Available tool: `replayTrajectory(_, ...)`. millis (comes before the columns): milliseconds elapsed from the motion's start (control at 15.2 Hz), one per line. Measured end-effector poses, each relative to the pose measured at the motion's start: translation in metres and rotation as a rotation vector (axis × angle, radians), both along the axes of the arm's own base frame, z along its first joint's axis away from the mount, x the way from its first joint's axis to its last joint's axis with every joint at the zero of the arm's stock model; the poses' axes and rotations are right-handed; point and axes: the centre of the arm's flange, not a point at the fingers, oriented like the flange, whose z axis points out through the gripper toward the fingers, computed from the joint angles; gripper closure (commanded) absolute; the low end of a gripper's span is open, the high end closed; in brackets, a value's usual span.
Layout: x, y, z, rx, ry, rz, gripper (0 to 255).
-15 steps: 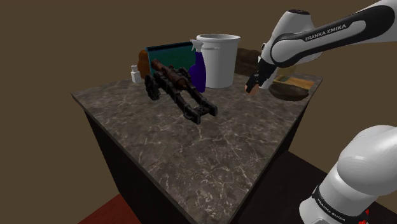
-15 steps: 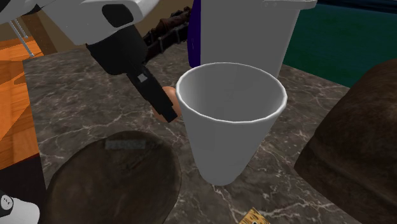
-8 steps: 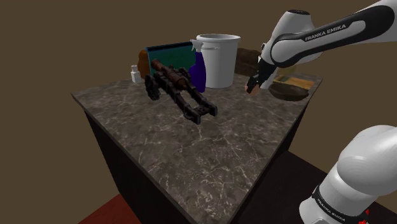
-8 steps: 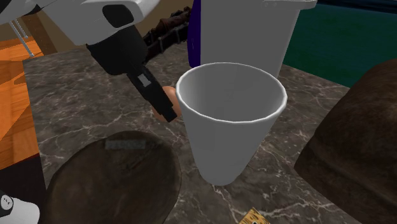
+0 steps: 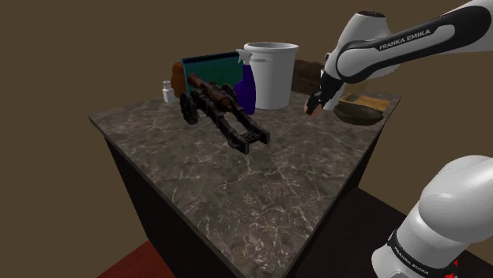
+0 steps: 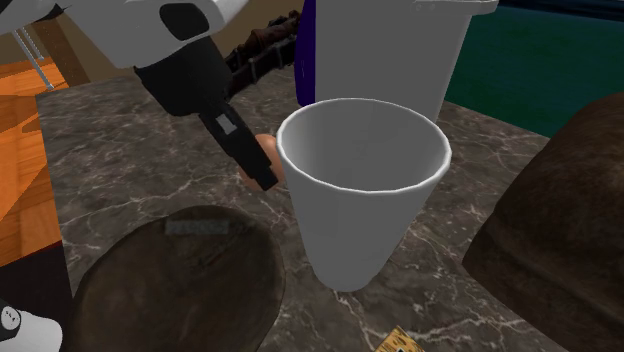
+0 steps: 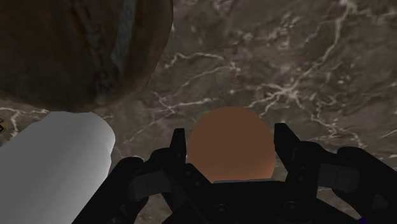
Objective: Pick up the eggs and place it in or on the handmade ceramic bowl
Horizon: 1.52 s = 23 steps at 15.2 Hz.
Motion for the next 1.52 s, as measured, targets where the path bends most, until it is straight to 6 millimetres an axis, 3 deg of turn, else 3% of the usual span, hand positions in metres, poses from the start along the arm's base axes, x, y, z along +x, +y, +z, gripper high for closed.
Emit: replayTrajectory(1518, 0.001, 0.000, 0.117, 0.000, -0.001, 0.000, 255)
